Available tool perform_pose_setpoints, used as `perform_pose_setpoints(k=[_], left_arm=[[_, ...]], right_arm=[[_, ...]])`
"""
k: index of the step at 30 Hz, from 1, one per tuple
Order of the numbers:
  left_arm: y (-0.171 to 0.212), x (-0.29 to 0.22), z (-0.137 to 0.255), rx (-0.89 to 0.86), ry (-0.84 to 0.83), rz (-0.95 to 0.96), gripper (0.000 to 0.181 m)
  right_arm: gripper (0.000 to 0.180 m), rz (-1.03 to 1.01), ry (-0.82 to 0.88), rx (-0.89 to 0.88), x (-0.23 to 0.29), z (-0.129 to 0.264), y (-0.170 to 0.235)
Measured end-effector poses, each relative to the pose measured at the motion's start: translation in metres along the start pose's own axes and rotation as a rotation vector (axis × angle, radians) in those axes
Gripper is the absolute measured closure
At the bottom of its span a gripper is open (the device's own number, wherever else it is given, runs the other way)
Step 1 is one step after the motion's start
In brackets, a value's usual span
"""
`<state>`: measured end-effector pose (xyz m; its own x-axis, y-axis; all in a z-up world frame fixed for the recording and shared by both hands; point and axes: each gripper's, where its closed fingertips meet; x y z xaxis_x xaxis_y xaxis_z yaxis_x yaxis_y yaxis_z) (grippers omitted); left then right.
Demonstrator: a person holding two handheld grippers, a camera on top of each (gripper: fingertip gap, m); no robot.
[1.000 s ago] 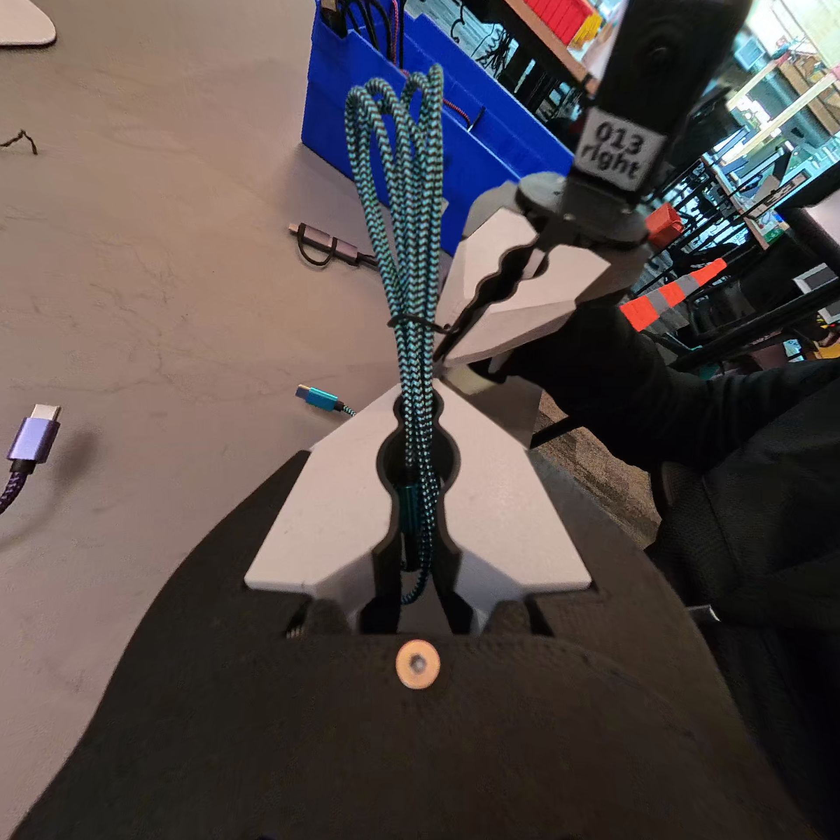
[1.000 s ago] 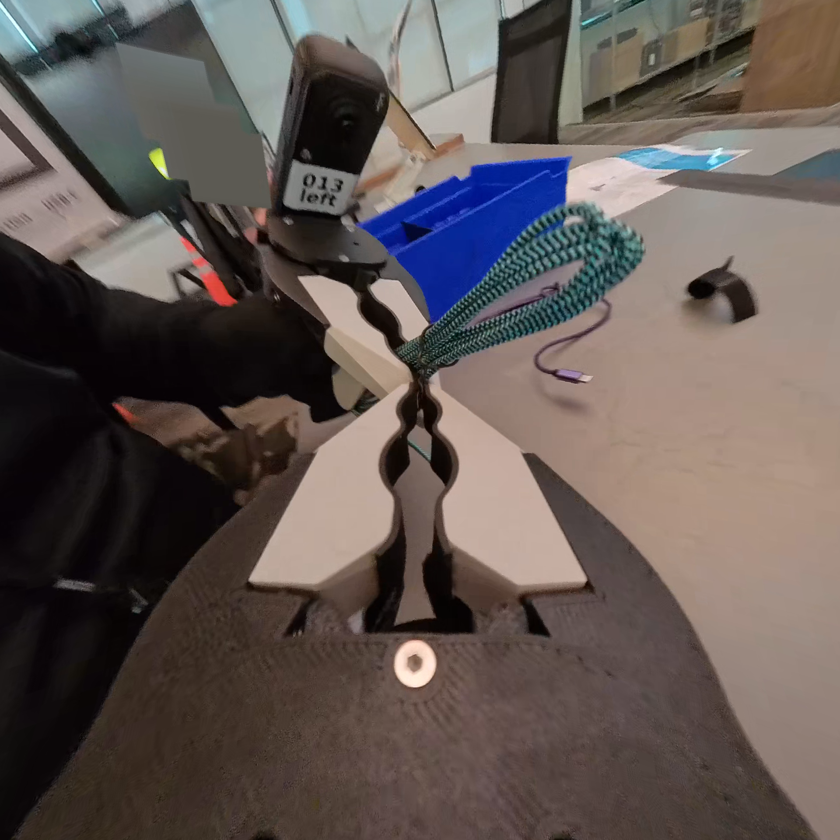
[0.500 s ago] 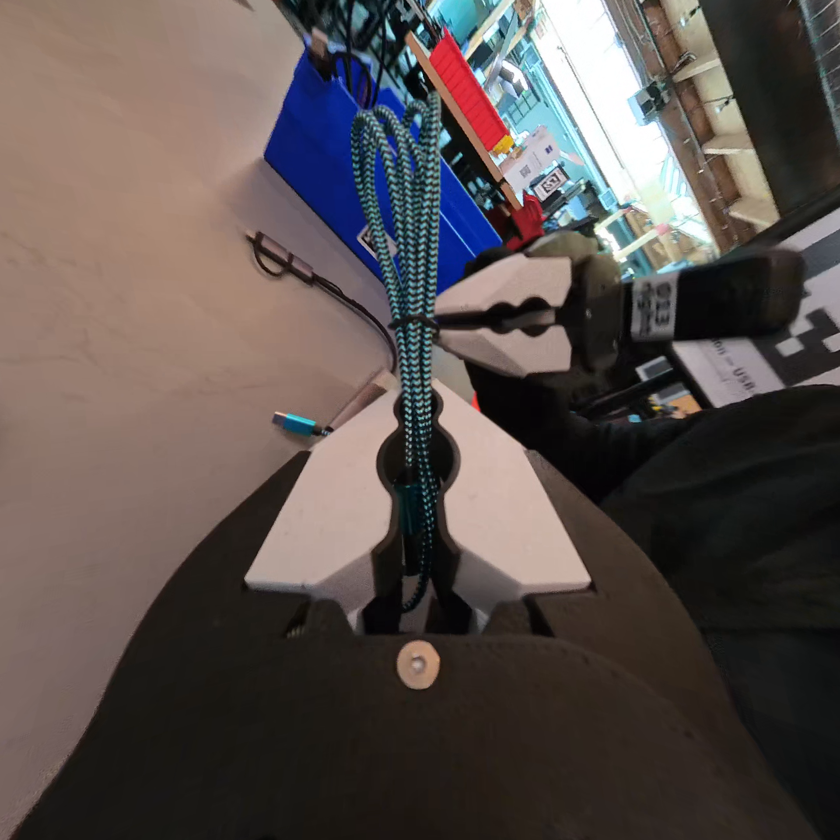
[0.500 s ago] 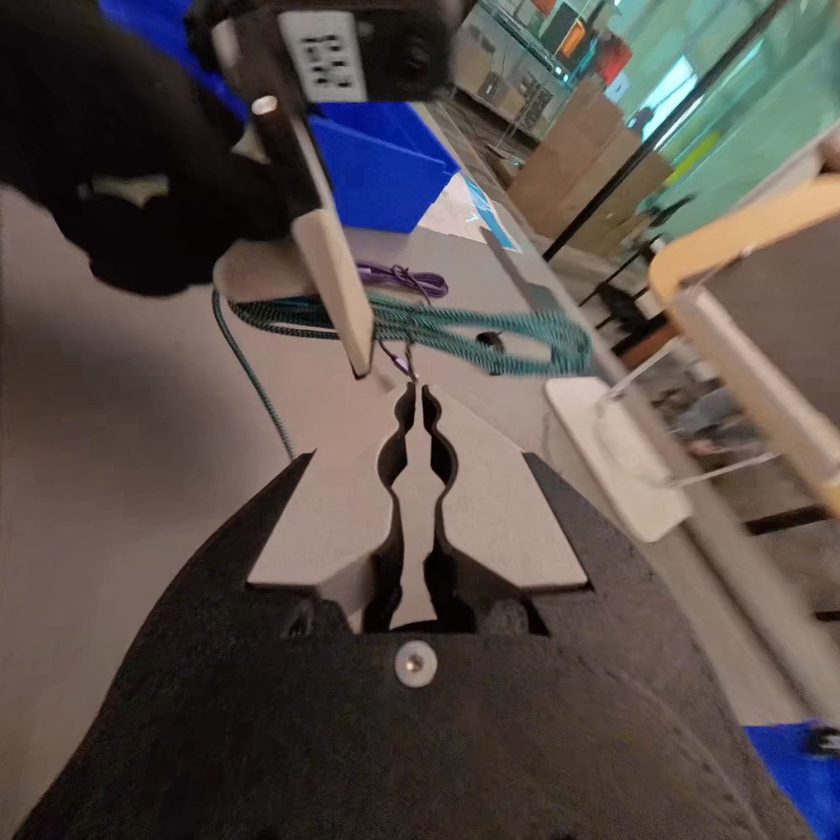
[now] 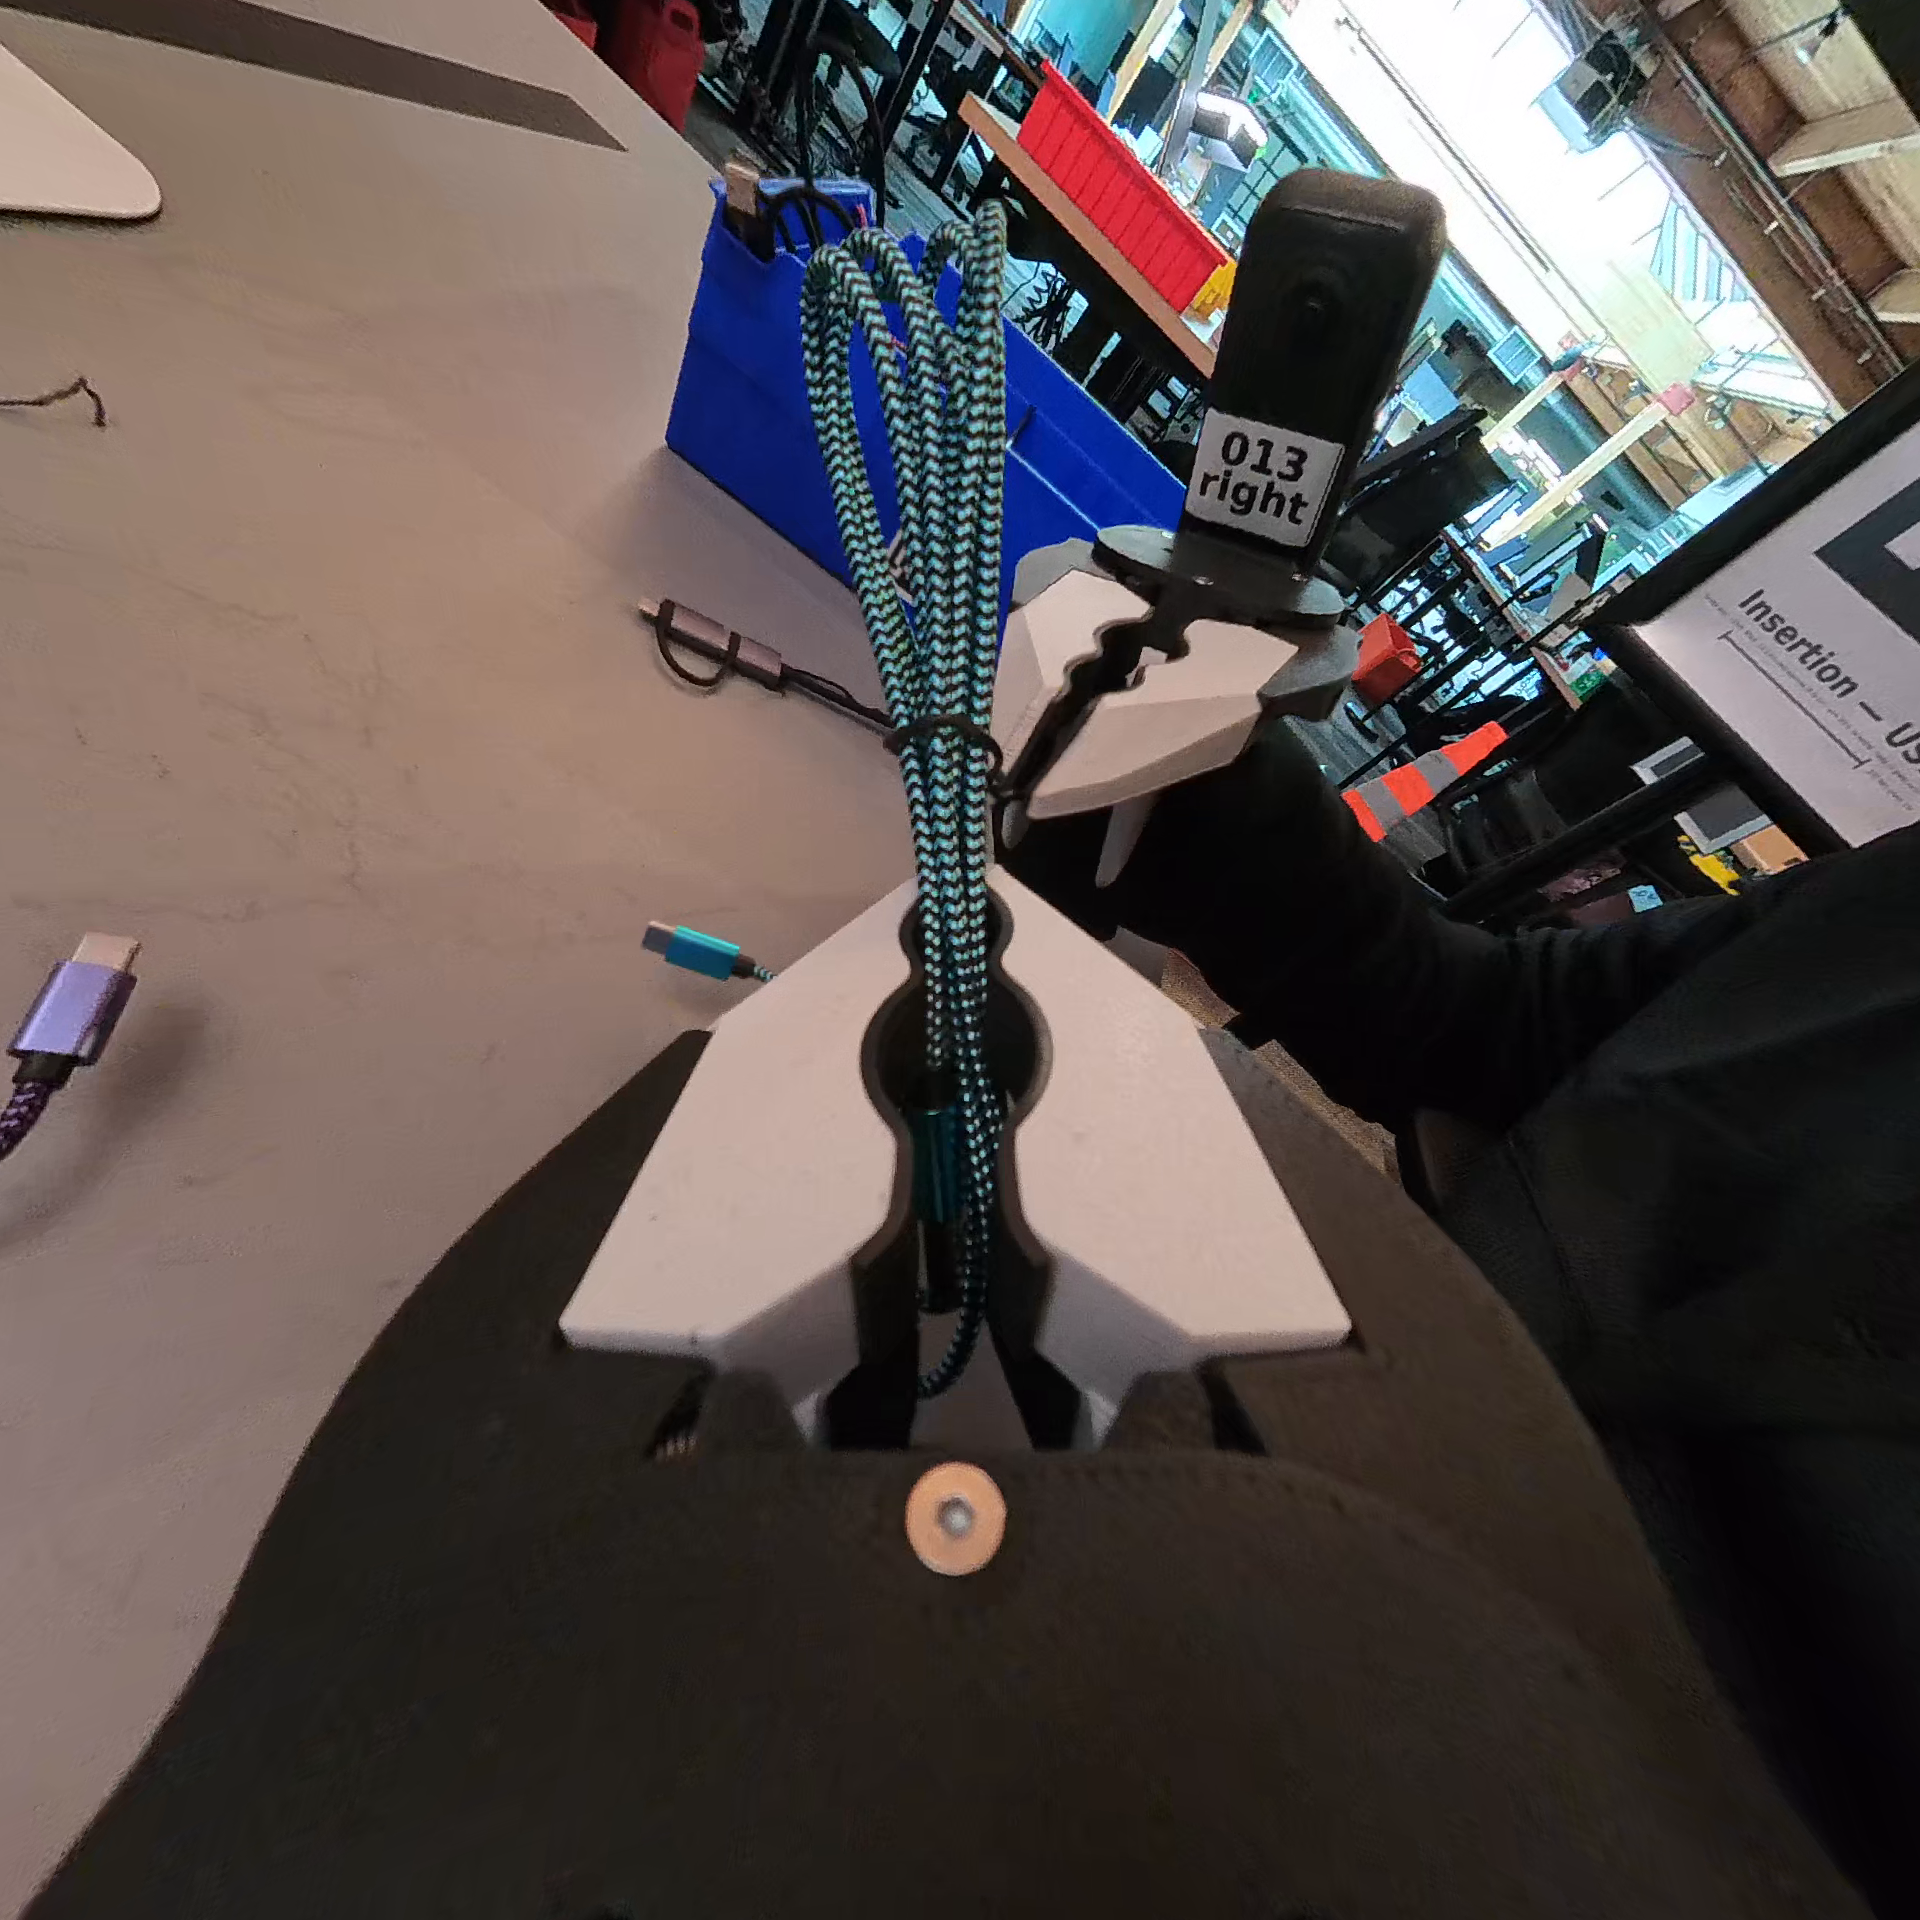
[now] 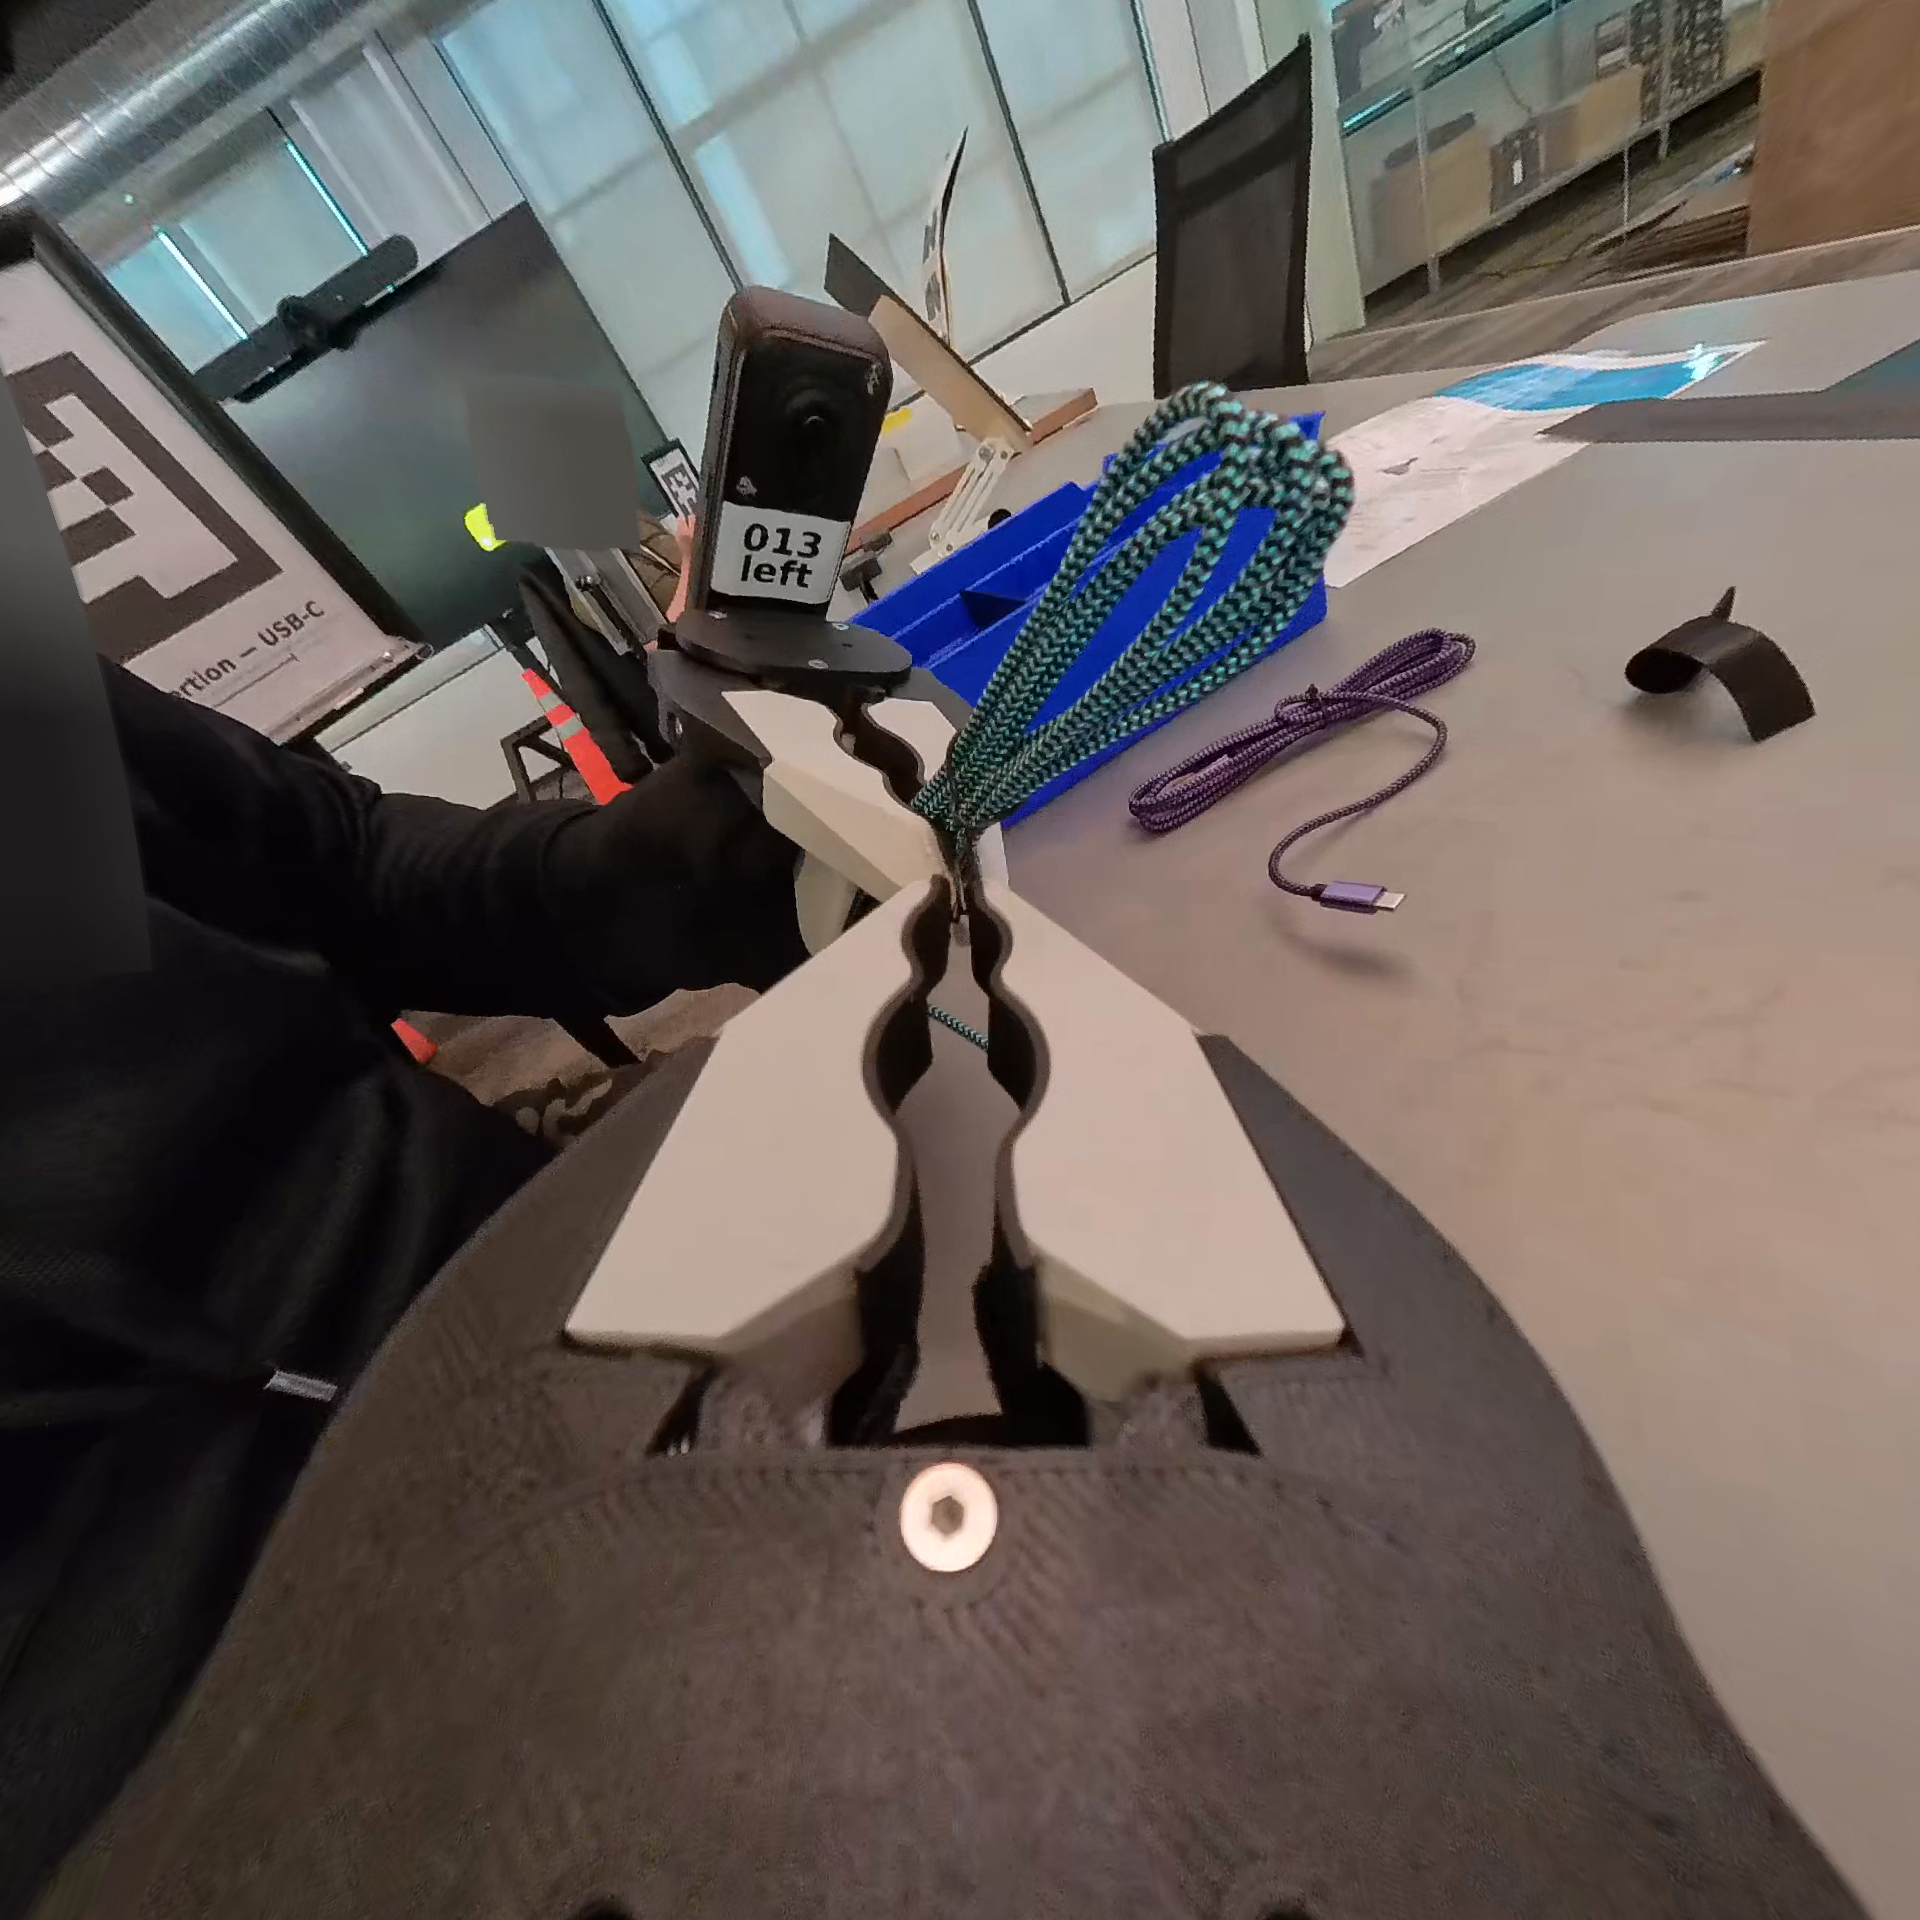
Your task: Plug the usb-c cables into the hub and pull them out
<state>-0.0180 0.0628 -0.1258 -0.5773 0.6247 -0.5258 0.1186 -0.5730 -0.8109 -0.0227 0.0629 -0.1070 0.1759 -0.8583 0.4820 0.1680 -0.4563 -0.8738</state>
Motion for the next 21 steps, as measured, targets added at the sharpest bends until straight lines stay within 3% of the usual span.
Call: perform_pose_setpoints(k=[6, 9, 12, 15, 17, 19, 21], left_arm=[[0.001, 0.002, 0.001, 0.011, -0.014, -0.017, 0.18], [0.004, 0.005, 0.0, 0.029, -0.016, 0.013, 0.18], [0.003, 0.002, 0.001, 0.012, 0.069, 0.153, 0.18], [0.001, -0.001, 0.0, -0.005, 0.192, 0.336, 0.18], [0.003, -0.001, -0.002, -0.007, 0.225, 0.389, 0.179], [0.004, 0.0, -0.001, 0.006, 0.222, 0.397, 0.179], [0.008, 0.002, -0.001, 0.028, 0.166, 0.322, 0.179]], right_arm=[[0.18, 0.098, 0.061, 0.016, -0.001, 0.0, -0.003], [0.18, 0.25, 0.151, 0.056, -0.002, 0.001, -0.004], [0.18, 0.551, 0.312, 0.153, -0.003, 0.0, -0.005], [0.18, 1.097, 0.519, 0.349, 0.0, -0.001, -0.005], [0.18, 1.338, 0.616, 0.432, 0.0, 0.001, -0.007], [0.18, 1.442, 0.633, 0.452, 0.003, -0.002, -0.003], [0.18, 1.412, 0.591, 0.435, 0.004, -0.004, 0.004]])
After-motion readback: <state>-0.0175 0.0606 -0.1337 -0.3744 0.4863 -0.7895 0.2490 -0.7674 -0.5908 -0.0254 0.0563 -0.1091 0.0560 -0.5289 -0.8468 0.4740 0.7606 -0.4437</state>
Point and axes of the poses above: each gripper's, where its closed fingertips meet, z back along the fingers, y out of its underside, x = y × z across the jaws, and after that the axes turned 3 degrees about -z, right-handed
